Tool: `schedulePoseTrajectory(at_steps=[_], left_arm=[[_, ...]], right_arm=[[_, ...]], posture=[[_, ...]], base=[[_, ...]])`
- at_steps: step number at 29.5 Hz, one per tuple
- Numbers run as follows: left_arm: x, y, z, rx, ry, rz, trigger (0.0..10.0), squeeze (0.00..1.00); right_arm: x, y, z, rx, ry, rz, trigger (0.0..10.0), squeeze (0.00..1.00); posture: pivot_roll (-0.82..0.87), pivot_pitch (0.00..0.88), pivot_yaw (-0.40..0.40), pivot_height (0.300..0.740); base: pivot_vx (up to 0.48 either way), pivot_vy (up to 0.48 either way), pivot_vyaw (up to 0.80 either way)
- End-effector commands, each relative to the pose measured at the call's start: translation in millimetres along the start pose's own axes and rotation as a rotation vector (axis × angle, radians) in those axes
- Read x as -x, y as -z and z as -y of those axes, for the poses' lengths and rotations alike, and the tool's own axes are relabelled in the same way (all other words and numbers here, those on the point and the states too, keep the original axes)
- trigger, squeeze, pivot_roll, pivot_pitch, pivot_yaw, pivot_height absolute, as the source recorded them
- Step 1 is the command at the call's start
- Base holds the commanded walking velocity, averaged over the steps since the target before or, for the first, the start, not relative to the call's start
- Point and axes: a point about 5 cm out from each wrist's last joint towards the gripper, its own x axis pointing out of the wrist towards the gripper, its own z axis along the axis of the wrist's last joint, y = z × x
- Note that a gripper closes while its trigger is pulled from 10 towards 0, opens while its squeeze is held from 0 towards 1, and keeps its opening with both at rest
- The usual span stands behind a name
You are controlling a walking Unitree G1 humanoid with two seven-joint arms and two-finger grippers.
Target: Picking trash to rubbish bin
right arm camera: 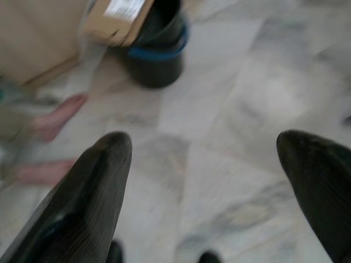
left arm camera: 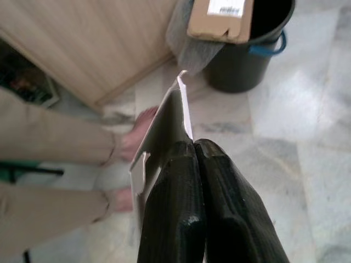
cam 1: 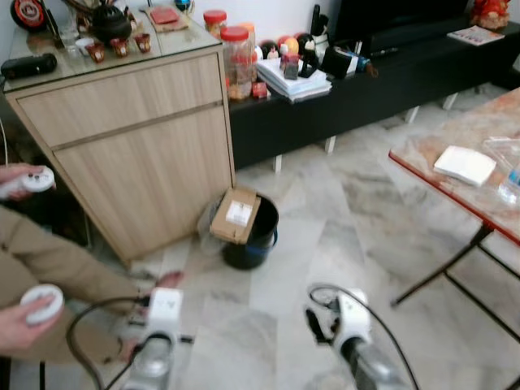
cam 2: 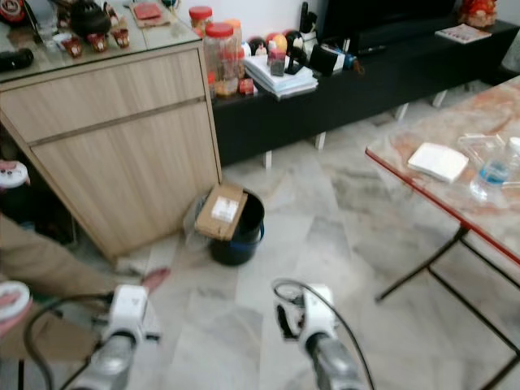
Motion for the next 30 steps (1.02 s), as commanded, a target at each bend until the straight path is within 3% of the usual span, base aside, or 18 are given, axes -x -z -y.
schedulePoseTrajectory(at_steps=[1,12,29,30], left_arm=[[-0.4,1.7,-10.4,-0.007,-0.026,-0.005,10.0,0.0],[-1.2,-1.1,-10.7,0.007,-0.041,0.007,10.0,0.0],[-1.9,-3.2,-8.7,0.01,-0.037,0.012,10.0,0.0],[-2.0,-3.2,-8.6,0.01,-0.037,0.012,10.0,0.0]], right_arm=[[-3.6,-3.1,-12.2,-0.007,-0.03,0.01,10.0,0.0],[-3.4,-2.5,-13.3,-0.057,-0.04,0.017,10.0,0.0],[-3.0,-1.8,-12.9,-0.007,-0.046,0.01,10.0,0.0],[-3.1,-2.6,-13.2,0.005,-0.047,0.014,10.0,0.2]], posture=[[0.02,0.069,-0.026,0.74],[0.02,0.1,-0.035,0.74],[0.02,0.108,-0.036,0.74],[0.02,0.108,-0.036,0.74]], base=[[0.292,0.0,0.0],[0.293,0.0,-0.17],[0.294,0.0,0.0],[0.292,0.0,0.79]])
